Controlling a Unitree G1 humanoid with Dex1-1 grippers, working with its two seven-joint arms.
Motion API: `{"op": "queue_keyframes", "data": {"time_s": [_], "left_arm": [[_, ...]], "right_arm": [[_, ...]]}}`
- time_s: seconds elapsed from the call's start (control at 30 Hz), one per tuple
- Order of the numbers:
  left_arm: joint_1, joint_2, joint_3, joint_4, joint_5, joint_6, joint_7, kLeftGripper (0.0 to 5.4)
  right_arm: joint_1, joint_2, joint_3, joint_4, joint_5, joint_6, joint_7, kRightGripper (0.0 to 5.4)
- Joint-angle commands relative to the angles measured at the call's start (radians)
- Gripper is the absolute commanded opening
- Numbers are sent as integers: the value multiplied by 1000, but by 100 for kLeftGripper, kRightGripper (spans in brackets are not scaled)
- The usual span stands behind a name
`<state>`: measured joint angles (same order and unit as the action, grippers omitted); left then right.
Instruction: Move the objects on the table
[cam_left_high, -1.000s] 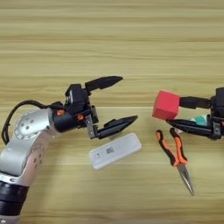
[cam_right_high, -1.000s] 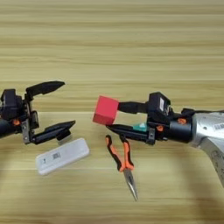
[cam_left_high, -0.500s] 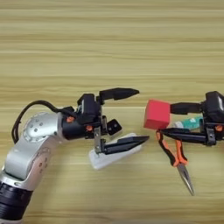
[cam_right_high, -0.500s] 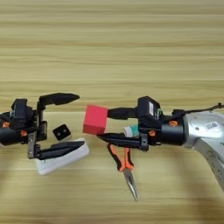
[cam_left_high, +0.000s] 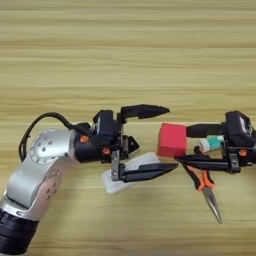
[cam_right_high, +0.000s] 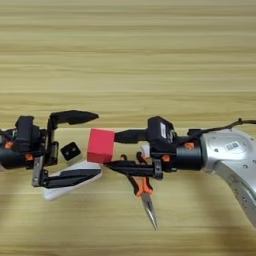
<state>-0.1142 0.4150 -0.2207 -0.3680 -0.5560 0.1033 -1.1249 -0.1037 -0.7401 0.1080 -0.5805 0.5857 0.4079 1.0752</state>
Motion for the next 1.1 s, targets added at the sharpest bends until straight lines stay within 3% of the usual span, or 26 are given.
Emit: {"op": "queue_keyframes", "data": {"time_s": [0.03, 0.6, 1.1], "left_arm": [[-8, 14, -7, -10, 0, 6, -12, 427], [-17, 13, -4, 6, 7, 3, -19, 240], [-19, 11, -5, 8, 15, -4, -16, 232]], "right_arm": [[-31, -2, -2, -25, 17, 21, -10, 229], [-67, -3, -19, -42, 48, 44, -28, 229], [-43, -10, -23, -31, 46, 42, -12, 229]]}}
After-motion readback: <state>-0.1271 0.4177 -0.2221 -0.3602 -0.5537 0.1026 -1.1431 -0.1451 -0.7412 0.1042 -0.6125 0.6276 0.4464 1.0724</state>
